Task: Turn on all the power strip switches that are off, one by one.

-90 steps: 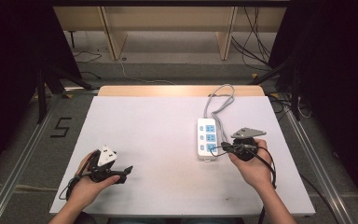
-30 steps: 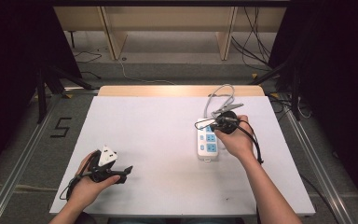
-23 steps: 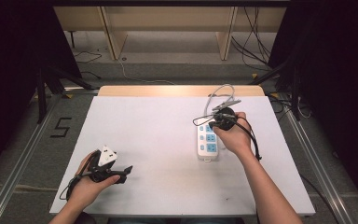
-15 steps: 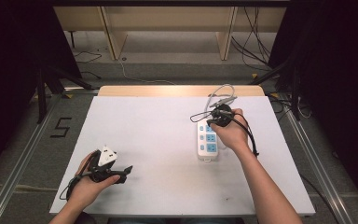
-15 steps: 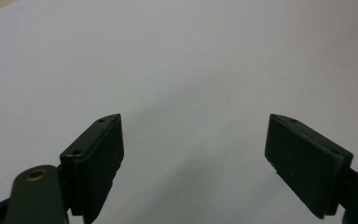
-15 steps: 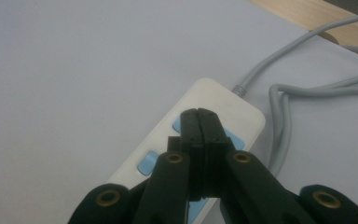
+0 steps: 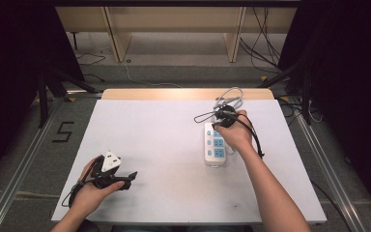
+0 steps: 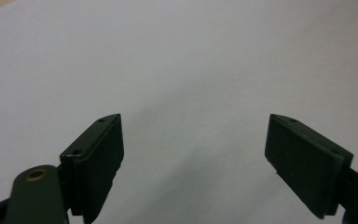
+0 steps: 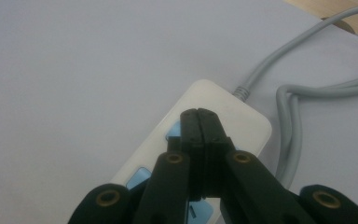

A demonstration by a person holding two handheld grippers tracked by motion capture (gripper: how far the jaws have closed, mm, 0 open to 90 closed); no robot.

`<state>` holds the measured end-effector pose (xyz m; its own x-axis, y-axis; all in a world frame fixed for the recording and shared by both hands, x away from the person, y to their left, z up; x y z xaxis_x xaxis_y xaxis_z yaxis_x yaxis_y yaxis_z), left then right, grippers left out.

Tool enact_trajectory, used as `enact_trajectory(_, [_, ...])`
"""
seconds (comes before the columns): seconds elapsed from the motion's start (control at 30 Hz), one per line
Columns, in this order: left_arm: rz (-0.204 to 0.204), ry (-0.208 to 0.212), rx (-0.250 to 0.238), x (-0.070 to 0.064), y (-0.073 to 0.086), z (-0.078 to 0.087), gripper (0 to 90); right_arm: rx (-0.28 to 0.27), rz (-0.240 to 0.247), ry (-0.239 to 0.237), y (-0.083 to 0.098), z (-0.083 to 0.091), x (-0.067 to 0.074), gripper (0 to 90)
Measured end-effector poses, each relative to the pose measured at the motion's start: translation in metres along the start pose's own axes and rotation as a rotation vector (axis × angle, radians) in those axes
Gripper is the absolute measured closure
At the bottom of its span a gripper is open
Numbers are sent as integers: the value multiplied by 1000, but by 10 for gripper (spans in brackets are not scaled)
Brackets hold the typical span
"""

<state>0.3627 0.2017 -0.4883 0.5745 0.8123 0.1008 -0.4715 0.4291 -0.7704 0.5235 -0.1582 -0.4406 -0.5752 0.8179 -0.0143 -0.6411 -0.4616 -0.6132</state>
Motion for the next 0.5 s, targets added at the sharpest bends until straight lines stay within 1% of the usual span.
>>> enact_trajectory(0.13, [2,-1,-1,0,0,0,191,7,3,-2,-3,-3,0,900])
enact_trajectory(0.23, [2,-1,-1,0,0,0,191,27,2,-5,-5,-8,0,900])
enact_trajectory(0.37, [8,-1,-4,0,0,-1,192,36,-4,-9,-5,-12,0,900])
enact_trajectory(0.43, [7,-1,-3,0,0,-1,192,50,0,-14,-5,-15,0,900])
enact_trajectory(0.5, [7,-1,-3,0,0,-1,192,50,1,-15,-6,-16,1,900])
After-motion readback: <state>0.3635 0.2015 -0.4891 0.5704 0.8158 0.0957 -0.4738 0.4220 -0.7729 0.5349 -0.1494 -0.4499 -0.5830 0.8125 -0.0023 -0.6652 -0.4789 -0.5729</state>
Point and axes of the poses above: each handheld gripper's, and its own axes: z roughly backward along the jaws, y roughly out of its underside, x roughly to its left, the point moved 3 cm from there along -z, roughly forward along the jaws, and after that the axes turned 1 degree about -x, right-handed, at the moved point
